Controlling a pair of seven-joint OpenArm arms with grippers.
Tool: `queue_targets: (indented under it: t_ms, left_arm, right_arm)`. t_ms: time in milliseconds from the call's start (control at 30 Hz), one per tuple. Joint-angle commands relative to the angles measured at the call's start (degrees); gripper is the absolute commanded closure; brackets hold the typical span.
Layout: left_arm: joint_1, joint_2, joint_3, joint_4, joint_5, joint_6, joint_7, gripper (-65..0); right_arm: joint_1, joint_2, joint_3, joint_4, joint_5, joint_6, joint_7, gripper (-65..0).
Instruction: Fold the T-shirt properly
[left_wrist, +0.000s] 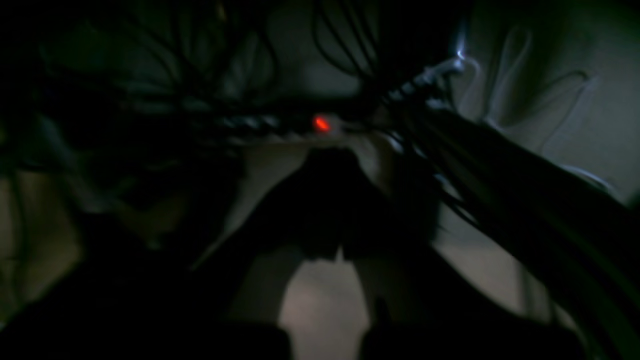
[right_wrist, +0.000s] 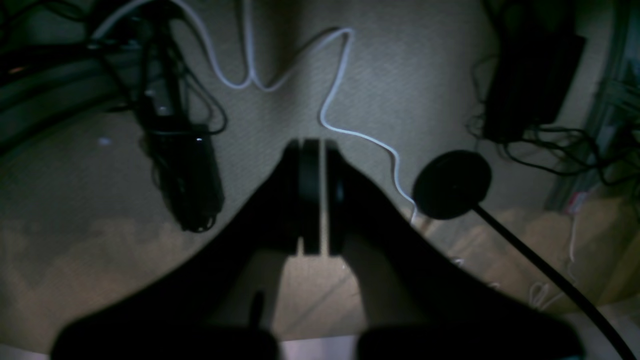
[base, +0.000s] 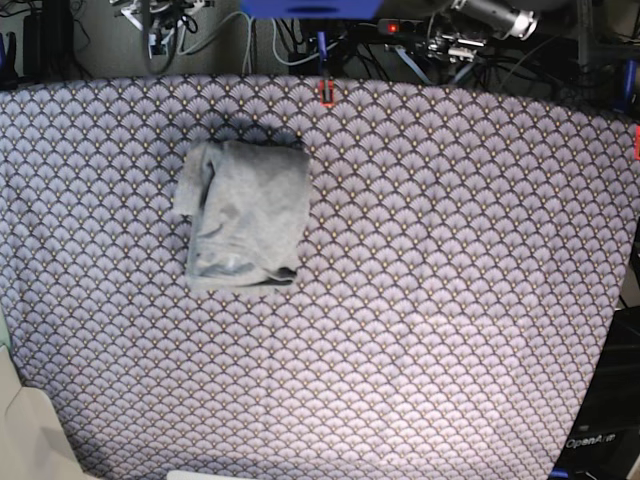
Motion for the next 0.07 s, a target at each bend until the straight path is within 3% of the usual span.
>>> queue_targets:
  t_ms: [0,33]
  left_arm:
    - [0.55,0.36,-0.04,-0.05,0.44,-0.93,0.39,0.0]
    - [0.55,0.36,-0.21,-0.05,0.44,-0.93,0.39,0.0]
  right_arm:
    - [-0.07,0.25,-0.03,0.0,0.24,-0.49,0.57,-0.7]
    - [-0.16,0.25,-0.03,0.0,0.24,-0.49,0.57,-0.7]
